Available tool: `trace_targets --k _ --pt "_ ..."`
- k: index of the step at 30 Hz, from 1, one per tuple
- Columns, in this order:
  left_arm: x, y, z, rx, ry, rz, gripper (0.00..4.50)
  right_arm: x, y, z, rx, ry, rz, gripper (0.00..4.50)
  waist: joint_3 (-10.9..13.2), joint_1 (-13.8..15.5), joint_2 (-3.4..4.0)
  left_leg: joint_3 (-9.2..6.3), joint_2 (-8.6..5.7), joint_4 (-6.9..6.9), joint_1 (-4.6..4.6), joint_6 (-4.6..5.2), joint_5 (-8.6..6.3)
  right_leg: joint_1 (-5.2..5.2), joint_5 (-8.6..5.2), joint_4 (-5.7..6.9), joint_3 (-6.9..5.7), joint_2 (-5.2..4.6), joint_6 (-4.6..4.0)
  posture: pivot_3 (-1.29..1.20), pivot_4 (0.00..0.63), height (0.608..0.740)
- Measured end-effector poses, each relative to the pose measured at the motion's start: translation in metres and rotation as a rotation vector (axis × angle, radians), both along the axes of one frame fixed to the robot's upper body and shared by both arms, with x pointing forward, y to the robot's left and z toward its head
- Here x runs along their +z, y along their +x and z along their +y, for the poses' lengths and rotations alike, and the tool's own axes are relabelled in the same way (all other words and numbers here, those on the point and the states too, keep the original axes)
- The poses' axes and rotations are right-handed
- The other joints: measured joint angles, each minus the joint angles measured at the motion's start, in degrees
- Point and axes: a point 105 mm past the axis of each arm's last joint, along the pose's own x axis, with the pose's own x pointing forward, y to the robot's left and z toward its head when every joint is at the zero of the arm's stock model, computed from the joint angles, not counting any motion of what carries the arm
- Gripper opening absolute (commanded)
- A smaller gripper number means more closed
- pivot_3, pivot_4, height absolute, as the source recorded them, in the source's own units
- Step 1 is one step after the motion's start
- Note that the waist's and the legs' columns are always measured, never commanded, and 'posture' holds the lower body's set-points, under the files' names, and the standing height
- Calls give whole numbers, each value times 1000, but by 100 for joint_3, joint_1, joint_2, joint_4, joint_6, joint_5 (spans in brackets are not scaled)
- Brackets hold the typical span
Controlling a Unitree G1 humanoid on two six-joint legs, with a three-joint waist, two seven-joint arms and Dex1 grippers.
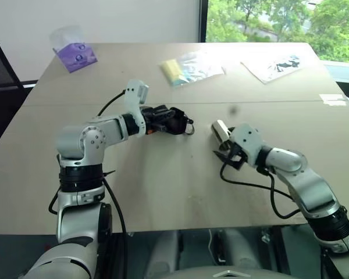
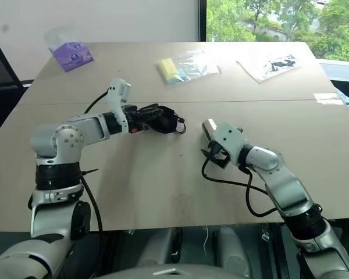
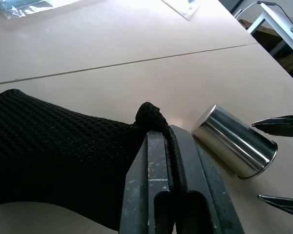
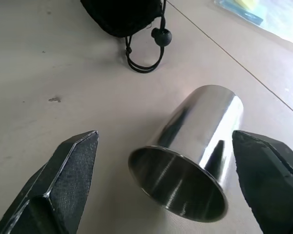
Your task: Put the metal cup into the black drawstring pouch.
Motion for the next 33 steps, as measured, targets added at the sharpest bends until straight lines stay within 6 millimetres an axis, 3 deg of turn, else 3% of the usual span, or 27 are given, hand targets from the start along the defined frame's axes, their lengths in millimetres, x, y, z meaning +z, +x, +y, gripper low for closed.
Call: trace_targets --k 5,9,10,11,18,19,28,33 --pt "-1 0 0 8 1 1 0 10 4 -29 -45 -117 -87 4431 0 39 -1 -1 -1 2 0 2 -1 2 0 0 -2 1 0 0 150 740" --pt "0 0 -2 3 -2 -5 0 2 16 -37 -69 -152 -96 4431 0 16 -1 4 0 3 1 -6 3 1 0 1 3 1 0 0 150 740" --pt "0 -1 -3 2 -4 -4 0 -1 20 -36 -73 -145 -94 3921 0 4 -1 6 1 3 3 -6 4 1 0 2 5 2 0 0 150 740" --pt "0 -1 -4 -2 -8 -4 0 -2 23 -34 -74 -139 -95 3776 1 5 -1 6 2 3 3 -7 4 1 0 3 5 2 0 0 150 740" --pt "3 -2 -5 -3 -4 -15 0 -3 33 -20 -59 -86 -128 323 1 42 -1 3 1 4 -1 -8 5 1 0 0 1 1 0 0 150 740" --pt "4 -3 -6 -2 -1 -21 0 -3 32 -16 -52 -64 -123 94 1 40 -1 1 1 4 -1 -8 5 2 0 1 2 1 0 0 150 740" --pt "-2 -5 -2 33 -41 8 0 3 32 -5 -41 91 -65 94 1 30 -1 1 2 4 0 -8 5 1 0 2 2 1 0 0 150 740" --pt "-3 -6 -2 52 -125 23 0 14 22 14 20 216 -23 94 1 35 -1 0 2 4 0 -8 5 1 0 2 1 0 0 0 150 740"
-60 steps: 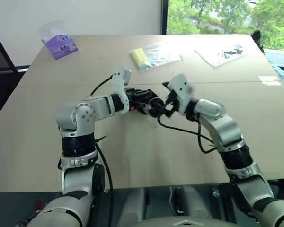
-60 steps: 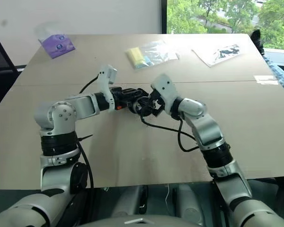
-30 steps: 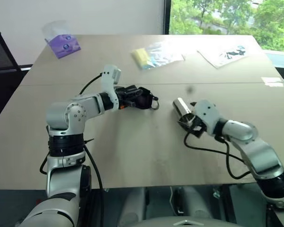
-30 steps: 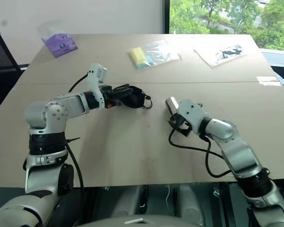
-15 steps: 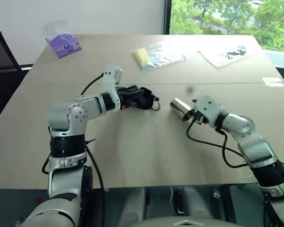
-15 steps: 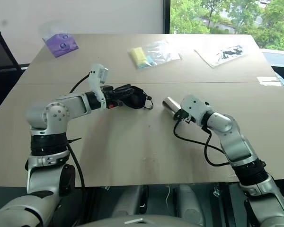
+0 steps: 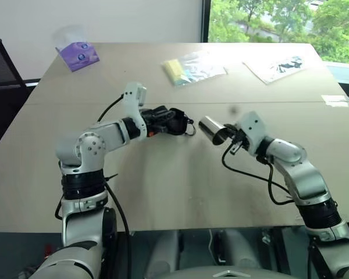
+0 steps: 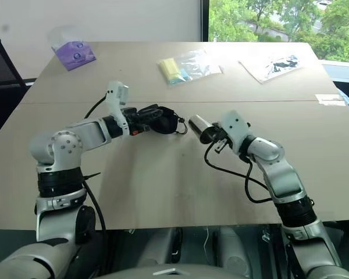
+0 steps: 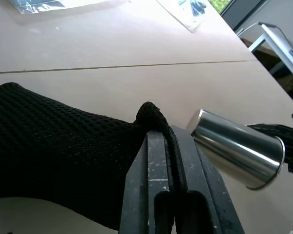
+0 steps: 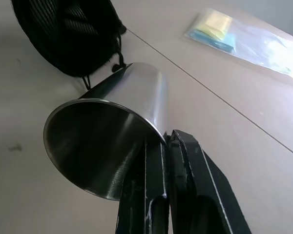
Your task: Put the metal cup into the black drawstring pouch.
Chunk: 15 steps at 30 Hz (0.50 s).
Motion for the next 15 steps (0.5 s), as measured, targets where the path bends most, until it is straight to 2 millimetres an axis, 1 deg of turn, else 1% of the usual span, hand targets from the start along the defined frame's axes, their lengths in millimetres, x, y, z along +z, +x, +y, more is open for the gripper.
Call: trace_targets --k 3,6,12,15 --pt "2 0 3 13 -34 8 0 5 -5 6 23 27 0 94 0 1 0 0 0 0 0 0 0 0 0 0 -1 0 0 0 150 740" --pt "0 -2 5 15 -84 43 0 7 -10 12 47 66 21 94 0 -3 0 -1 0 0 0 0 0 0 0 1 -2 1 0 0 150 740" --pt "-15 -3 15 59 -146 146 0 8 -21 24 94 142 59 94 0 -5 0 -1 0 1 0 0 0 0 0 2 -3 1 0 0 150 740" --pt "-21 -3 17 70 -153 184 0 9 -23 26 100 153 62 94 0 -2 0 -1 -1 1 0 0 0 0 0 2 -4 1 0 0 150 740"
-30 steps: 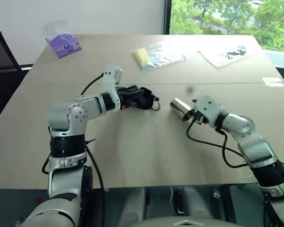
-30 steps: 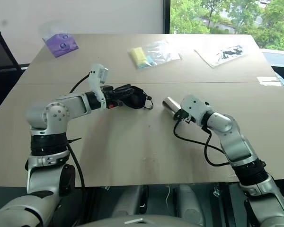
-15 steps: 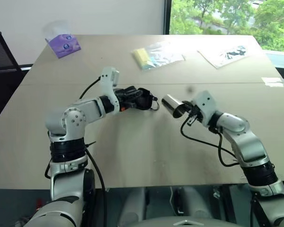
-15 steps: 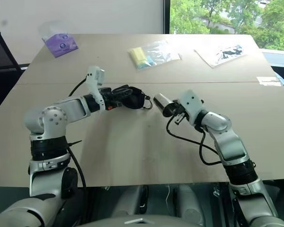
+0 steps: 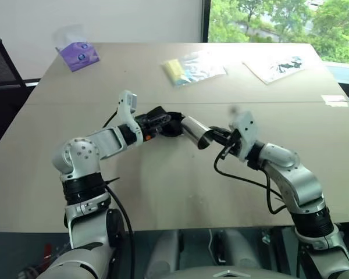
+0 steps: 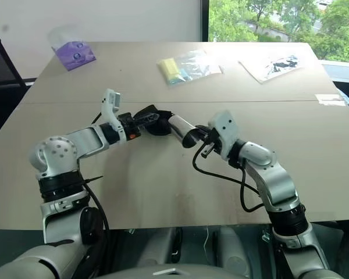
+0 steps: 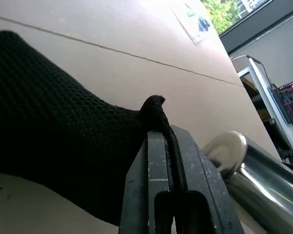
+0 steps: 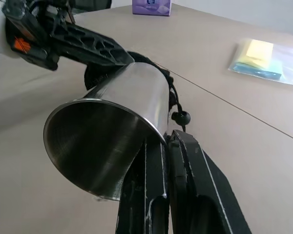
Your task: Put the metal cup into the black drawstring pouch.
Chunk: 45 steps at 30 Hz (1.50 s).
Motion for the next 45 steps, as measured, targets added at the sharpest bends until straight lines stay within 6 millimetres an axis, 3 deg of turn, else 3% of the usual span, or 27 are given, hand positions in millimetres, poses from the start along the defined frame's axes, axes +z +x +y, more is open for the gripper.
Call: trace_targets --k 12,21,24,30,45 --pt "-5 -3 -3 -9 -33 50 0 -3 -7 20 34 -10 -16 94 0 -7 0 -1 0 0 1 -1 1 0 0 1 1 -1 0 0 150 740" --pt "-4 -4 1 6 -50 53 0 -5 5 42 52 39 -7 94 0 -8 -1 -1 0 0 2 -2 1 0 0 1 0 -1 0 0 150 740" --pt "-4 -3 5 25 -46 59 0 -12 11 49 56 25 -10 94 0 -17 -1 1 0 0 4 -2 1 0 0 1 2 0 0 0 150 740" --pt "-5 -7 1 4 -38 61 0 -52 14 60 70 -93 31 94 0 -1 -1 -1 -2 0 2 -2 1 -1 0 1 1 -3 0 0 150 740" --pt "-3 -7 1 -19 -13 56 0 -57 13 48 42 -155 -2 94 -1 -12 -2 -1 -1 0 4 -4 1 0 0 2 1 -4 0 0 150 740"
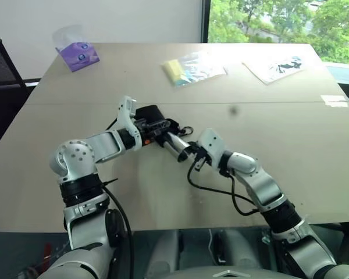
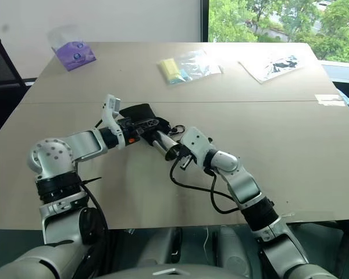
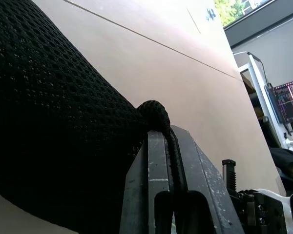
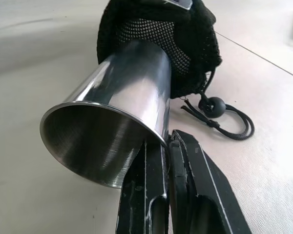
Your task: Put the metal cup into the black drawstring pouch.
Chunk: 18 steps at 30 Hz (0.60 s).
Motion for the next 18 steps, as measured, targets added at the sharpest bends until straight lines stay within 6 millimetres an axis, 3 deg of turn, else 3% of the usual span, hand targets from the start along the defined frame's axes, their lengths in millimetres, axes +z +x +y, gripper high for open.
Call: trace_targets --k 11,18 --pt "2 7 13 -5 -33 38 0 21 2 1 -44 208 59 94 0 -1 0 -1 0 -1 0 0 0 0 0 0 -2 0 0 0 150 740" --pt "10 22 42 76 -174 130 0 19 13 17 -54 253 87 94 1 -56 -1 -2 -1 -3 0 0 0 -4 0 0 -6 5 0 0 150 740"
